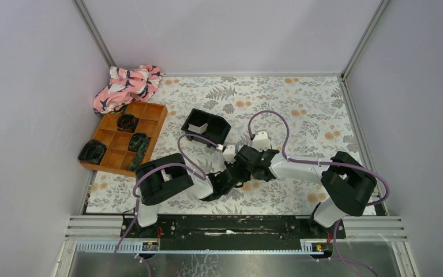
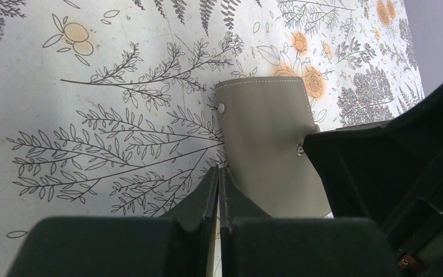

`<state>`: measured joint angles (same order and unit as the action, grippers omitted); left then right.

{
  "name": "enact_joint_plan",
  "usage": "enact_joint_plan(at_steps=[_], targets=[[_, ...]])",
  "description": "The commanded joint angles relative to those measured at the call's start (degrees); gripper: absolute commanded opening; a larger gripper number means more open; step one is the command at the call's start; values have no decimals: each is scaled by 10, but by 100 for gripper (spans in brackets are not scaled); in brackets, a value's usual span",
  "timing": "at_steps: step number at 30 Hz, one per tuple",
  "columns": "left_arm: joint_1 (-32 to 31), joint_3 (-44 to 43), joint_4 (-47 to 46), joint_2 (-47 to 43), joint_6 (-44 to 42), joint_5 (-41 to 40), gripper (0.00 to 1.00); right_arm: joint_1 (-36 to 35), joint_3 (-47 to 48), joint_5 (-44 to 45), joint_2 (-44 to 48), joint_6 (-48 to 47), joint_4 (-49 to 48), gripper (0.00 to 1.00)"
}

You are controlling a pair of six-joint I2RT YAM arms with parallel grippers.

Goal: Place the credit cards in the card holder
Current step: Close the card holder at the center of the board.

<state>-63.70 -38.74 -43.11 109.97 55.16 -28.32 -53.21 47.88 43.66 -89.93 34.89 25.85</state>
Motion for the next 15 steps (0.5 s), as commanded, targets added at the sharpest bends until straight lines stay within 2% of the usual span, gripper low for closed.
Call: enact_joint_plan(at_steps=[1, 15], targets=[[2, 14, 16, 18, -8, 5, 5, -4, 24, 42, -3, 13, 17, 32], [6, 28, 3, 15, -6, 6, 5, -4, 29, 37, -29, 16, 12, 30]])
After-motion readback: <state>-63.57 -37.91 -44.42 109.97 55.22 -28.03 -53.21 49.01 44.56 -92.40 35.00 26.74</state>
